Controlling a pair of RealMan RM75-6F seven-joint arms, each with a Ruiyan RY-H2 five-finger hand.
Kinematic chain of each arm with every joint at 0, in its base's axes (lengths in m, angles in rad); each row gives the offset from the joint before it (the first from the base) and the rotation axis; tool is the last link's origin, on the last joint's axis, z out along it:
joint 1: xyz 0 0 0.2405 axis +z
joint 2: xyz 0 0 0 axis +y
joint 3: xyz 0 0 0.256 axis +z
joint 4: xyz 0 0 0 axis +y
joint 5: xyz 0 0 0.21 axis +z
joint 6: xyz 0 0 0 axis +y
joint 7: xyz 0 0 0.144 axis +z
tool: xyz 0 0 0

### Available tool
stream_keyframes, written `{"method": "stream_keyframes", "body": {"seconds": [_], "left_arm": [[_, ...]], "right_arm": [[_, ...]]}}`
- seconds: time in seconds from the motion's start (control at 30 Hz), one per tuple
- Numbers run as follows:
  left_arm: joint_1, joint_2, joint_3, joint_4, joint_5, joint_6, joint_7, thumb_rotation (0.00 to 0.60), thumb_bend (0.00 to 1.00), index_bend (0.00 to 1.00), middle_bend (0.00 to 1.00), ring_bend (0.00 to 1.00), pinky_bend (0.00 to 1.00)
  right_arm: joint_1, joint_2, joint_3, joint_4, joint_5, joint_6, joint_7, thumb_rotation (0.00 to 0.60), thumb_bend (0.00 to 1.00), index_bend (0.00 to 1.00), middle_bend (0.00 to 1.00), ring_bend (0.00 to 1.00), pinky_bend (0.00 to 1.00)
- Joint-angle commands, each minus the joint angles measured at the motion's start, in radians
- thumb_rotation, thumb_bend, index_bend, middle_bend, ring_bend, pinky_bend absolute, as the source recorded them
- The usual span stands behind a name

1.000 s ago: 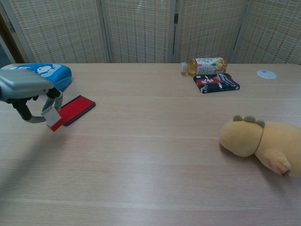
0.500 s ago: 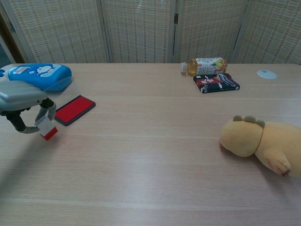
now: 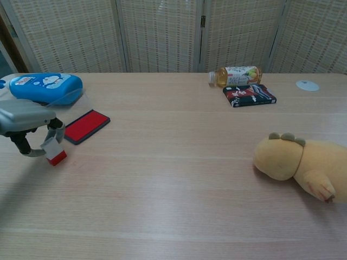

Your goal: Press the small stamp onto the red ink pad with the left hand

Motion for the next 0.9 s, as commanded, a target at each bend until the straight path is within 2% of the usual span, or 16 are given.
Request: {"method": "stream_keyframes", "body": {"seconds": [0.03, 0.2, 0.23, 0.43, 0.6, 0.7, 0.8, 0.9], "left_arm": [[0.005, 0.002, -0.003, 0.002, 0.013, -0.002, -0.014, 0.6, 0.33, 0.44, 0.41, 0.27, 0.4], [0.006, 0.024, -0.01, -0.038, -0.004, -0.001, 0.001, 0.6, 0.33, 0.18, 0.25, 0.24, 0.4], [0.006, 0.031, -0.011, -0.052, -0.01, 0.004, 0.014, 0.6, 0.33, 0.15, 0.23, 0.23, 0.4], [0.004, 0.058, -0.012, -0.122, -0.067, 0.033, 0.093, 0.6, 0.33, 0.09, 0.17, 0.21, 0.4], [0.018, 0.101, -0.013, -0.224, -0.095, 0.107, 0.153, 0.6, 0.33, 0.07, 0.14, 0.16, 0.39], [0.058, 0.155, -0.008, -0.332, -0.054, 0.218, 0.171, 0.6, 0.33, 0.08, 0.13, 0.14, 0.38], [0.144, 0.209, 0.01, -0.433, 0.053, 0.383, 0.136, 0.6, 0.33, 0.08, 0.11, 0.11, 0.34], [0.269, 0.233, 0.049, -0.469, 0.203, 0.583, 0.051, 0.6, 0.33, 0.08, 0.06, 0.04, 0.21]], "right_arm": [[0.0, 0.0, 0.0, -0.001, 0.001, 0.002, -0.001, 0.6, 0.19, 0.0, 0.0, 0.0, 0.0], [-0.003, 0.002, -0.001, 0.0, -0.002, 0.011, 0.002, 0.6, 0.19, 0.0, 0.0, 0.0, 0.0], [-0.004, 0.003, -0.001, 0.0, -0.002, 0.016, 0.004, 0.6, 0.19, 0.0, 0.0, 0.0, 0.0], [-0.012, 0.006, -0.003, 0.004, -0.01, 0.038, 0.013, 0.6, 0.19, 0.0, 0.0, 0.0, 0.0], [-0.019, 0.008, -0.006, 0.007, -0.018, 0.054, 0.017, 0.6, 0.19, 0.0, 0.0, 0.0, 0.0], [-0.018, 0.008, -0.008, 0.008, -0.022, 0.054, 0.018, 0.6, 0.19, 0.0, 0.0, 0.0, 0.0], [-0.016, 0.007, -0.009, 0.008, -0.023, 0.05, 0.015, 0.6, 0.19, 0.0, 0.0, 0.0, 0.0], [-0.012, 0.005, -0.006, 0.006, -0.007, 0.037, 0.014, 0.6, 0.19, 0.0, 0.0, 0.0, 0.0]]}}
